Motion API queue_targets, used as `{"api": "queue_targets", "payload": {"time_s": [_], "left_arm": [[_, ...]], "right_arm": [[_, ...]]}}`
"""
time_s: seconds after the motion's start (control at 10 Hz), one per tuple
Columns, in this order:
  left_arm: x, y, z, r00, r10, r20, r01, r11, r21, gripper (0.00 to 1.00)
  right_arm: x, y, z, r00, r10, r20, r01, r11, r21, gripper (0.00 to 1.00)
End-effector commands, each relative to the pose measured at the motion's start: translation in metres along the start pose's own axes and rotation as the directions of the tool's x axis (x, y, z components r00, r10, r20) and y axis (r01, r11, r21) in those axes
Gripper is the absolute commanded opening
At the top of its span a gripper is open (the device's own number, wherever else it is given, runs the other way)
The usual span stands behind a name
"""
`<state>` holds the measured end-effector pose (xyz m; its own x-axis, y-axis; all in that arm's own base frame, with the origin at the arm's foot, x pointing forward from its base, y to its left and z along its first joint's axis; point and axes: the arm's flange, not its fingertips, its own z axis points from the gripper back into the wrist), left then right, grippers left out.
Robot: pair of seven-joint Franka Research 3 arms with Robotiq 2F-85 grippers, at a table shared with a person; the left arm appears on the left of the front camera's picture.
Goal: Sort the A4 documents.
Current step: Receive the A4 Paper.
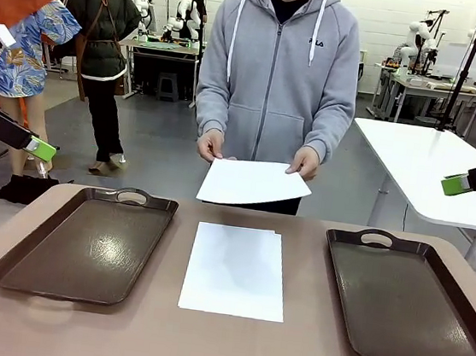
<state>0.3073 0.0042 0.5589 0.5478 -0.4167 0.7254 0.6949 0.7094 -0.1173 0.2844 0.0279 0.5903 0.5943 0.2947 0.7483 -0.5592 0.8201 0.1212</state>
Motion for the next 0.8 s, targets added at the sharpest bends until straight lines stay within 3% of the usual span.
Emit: {"api": "queue_targets", "payload": {"time_s": [0.0,0.7], "left_arm": [[-0.0002,0.0005,-0.0006,1.000,0.000,0.005,0.000,1.000,-0.013,1.00],[-0.0002,0.0005,-0.0006,1.000,0.000,0.005,0.000,1.000,-0.013,1.00]], "right_arm": [[-0.0003,-0.0010,-0.0015,1.000,0.004,-0.001,-0.004,1.000,0.013,1.00],[-0.0003,-0.0010,-0.0015,1.000,0.004,-0.001,-0.004,1.000,0.013,1.00]]}}
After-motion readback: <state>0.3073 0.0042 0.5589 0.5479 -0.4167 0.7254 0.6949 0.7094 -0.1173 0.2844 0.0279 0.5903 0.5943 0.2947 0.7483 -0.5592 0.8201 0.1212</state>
